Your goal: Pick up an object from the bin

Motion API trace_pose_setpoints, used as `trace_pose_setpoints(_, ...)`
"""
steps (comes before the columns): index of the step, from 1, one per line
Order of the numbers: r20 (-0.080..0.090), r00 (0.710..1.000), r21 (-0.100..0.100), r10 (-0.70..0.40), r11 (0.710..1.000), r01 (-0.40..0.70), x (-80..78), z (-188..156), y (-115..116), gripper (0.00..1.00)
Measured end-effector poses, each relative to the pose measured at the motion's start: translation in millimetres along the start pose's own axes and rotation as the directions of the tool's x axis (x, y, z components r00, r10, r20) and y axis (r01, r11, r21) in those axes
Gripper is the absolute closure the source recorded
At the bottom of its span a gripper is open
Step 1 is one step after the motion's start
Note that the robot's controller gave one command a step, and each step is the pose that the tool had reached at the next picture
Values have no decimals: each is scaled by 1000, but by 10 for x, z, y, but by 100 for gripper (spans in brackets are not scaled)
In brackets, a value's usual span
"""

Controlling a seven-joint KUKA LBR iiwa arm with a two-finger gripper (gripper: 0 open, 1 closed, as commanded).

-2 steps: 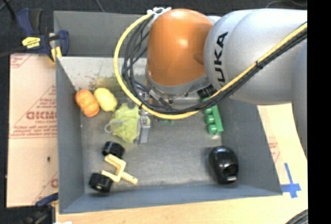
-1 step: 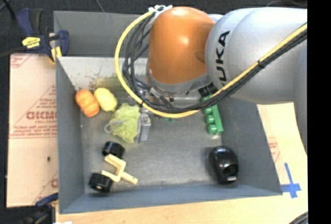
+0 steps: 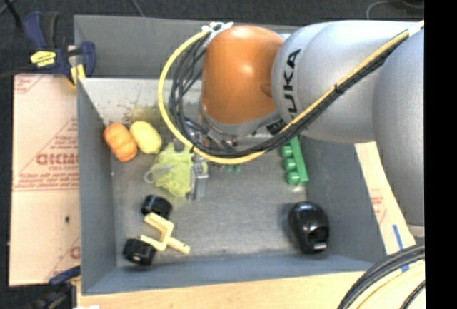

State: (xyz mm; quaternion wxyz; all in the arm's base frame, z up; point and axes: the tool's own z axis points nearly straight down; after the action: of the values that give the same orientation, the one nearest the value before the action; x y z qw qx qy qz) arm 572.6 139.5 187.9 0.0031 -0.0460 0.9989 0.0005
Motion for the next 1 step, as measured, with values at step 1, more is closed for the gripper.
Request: trace_pose_setpoints(1, 3, 988, 0, -157, 988, 157, -347, 265, -241, 0)
